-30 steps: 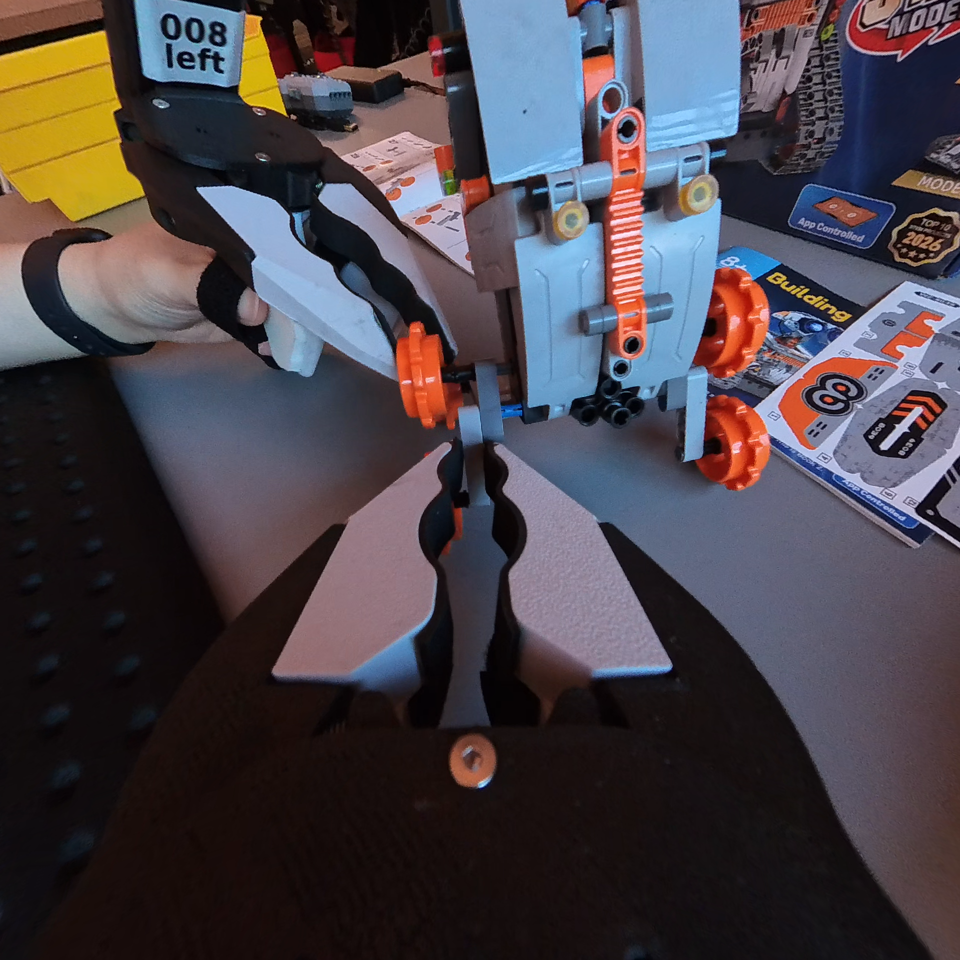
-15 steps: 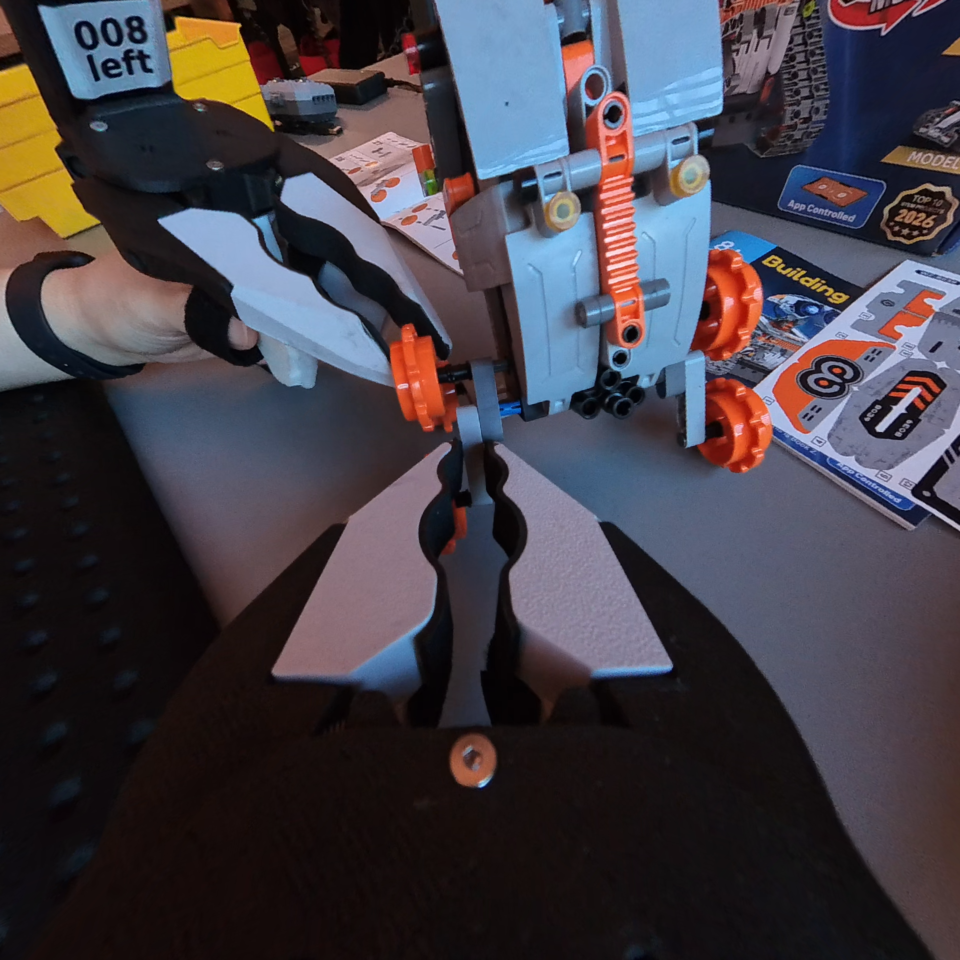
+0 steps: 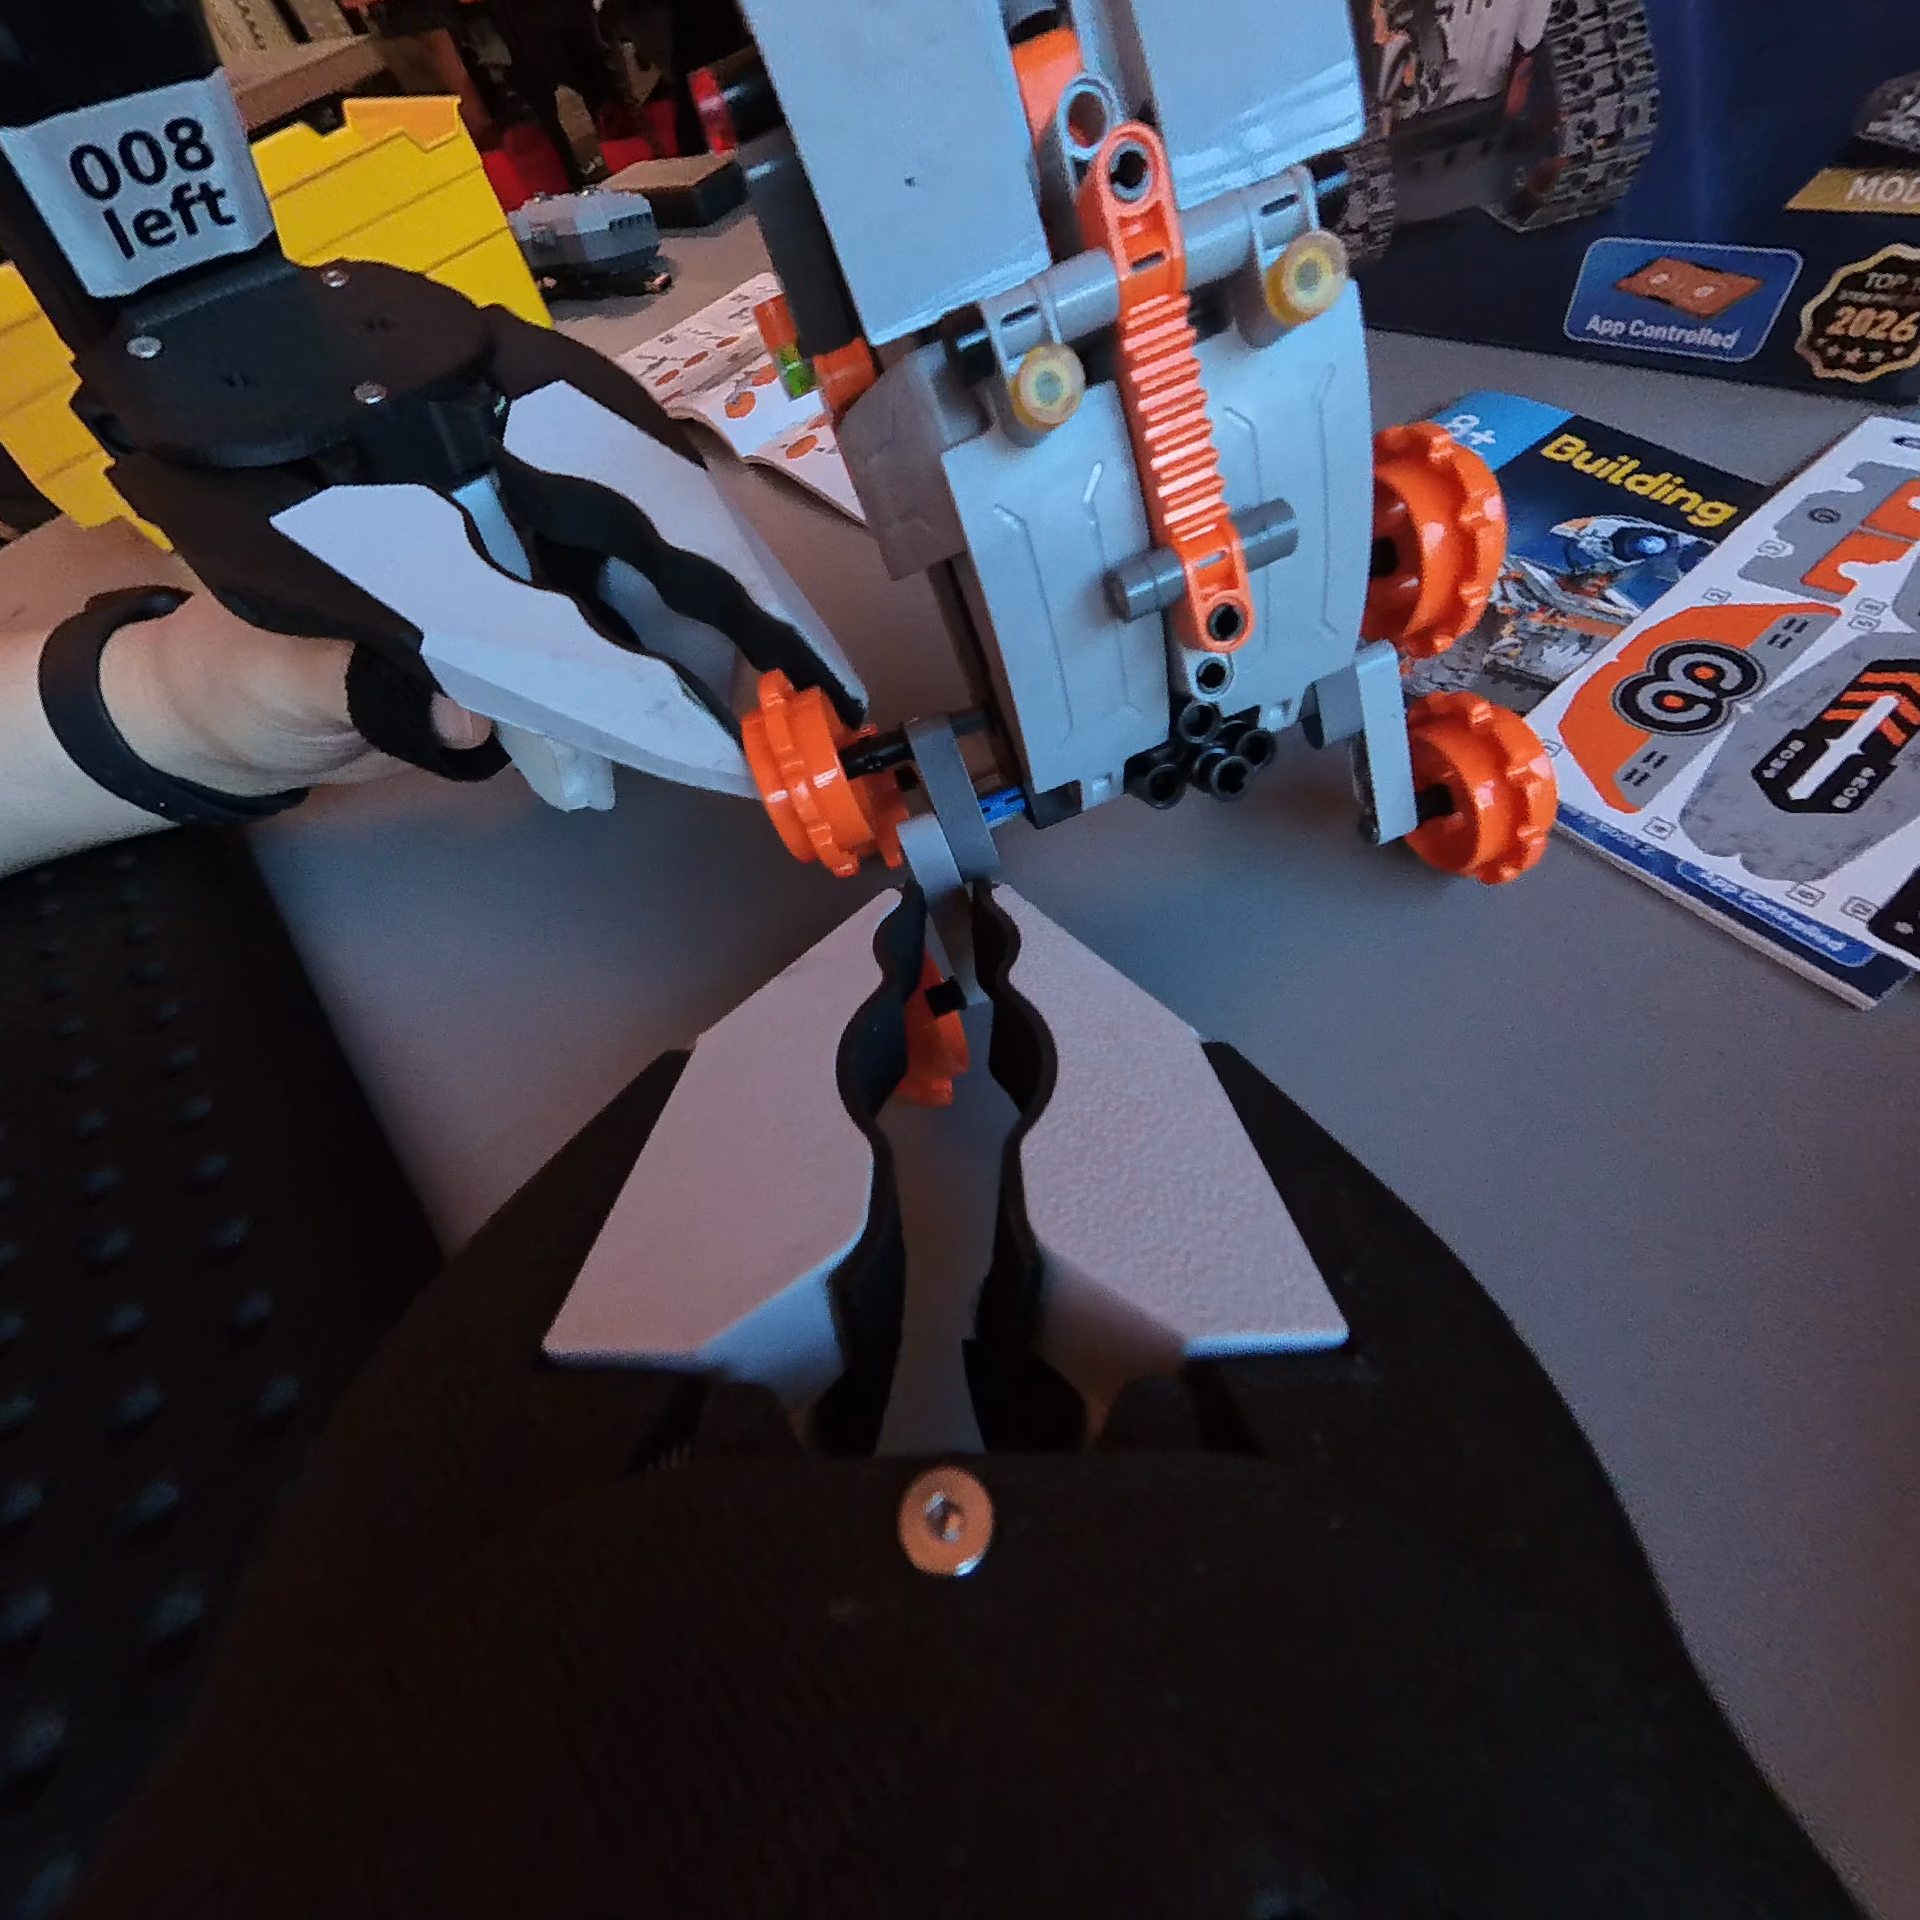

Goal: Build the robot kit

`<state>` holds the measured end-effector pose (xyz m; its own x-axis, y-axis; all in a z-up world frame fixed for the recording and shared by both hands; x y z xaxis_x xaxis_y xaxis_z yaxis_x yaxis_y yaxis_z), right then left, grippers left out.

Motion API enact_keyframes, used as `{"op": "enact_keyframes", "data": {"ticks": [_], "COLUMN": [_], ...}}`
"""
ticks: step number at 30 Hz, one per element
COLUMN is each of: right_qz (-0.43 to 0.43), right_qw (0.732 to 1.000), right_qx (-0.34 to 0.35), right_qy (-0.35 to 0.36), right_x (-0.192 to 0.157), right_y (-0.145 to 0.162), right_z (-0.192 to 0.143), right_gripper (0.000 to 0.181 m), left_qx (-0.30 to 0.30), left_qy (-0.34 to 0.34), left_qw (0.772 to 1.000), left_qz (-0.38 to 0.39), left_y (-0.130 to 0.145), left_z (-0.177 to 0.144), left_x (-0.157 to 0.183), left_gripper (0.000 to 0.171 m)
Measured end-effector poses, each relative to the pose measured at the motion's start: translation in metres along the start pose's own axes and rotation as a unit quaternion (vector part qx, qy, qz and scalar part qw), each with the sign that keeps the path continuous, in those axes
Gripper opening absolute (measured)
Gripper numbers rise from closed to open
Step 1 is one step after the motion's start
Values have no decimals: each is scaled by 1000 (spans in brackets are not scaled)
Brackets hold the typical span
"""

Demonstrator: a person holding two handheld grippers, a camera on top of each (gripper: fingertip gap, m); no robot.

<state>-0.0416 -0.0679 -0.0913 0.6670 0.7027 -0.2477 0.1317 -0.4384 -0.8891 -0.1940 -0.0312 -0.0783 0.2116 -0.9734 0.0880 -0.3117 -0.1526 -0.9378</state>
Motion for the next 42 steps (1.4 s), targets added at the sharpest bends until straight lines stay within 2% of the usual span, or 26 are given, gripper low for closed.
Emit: {"op": "enact_keyframes", "data": {"ticks": [7,13,26,34,42], "right_qz": [23,29,41,-1,-102], "right_qw": [1000,1000,999,999,990], "right_qx": [0,-3,9,16,-9], "right_qy": [2,9,15,36,93], "right_x": [4,6,9,5,-2], "right_y": [0,0,-1,-3,-5], "right_z": [0,1,1,0,5], "right_gripper": [8,8,8,14,18], "left_qx": [0,4,9,12,15], "left_qy": [-2,-3,-8,-13,-25], "left_qw": [1000,999,998,998,998], "left_qz": [-10,-50,-66,-65,-61], "left_y": [-1,-1,-2,-3,-4], "left_z": [3,6,8,10,9], "left_x": [1,-2,-5,-5,-5], "left_gripper": [20,20,20,20,19]}}
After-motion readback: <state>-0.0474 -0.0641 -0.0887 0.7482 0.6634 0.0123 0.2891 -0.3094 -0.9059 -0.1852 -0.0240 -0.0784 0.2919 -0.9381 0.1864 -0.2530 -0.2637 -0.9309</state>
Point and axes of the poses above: each gripper's, where its closed fingertips meet, z out along the fingers, y out of its underside, x = y × z across the jaws, the point moved 8 cm from there along -z, back along the fingers, and after that the axes turned 4 degrees about -y, right-handed, at the moved point
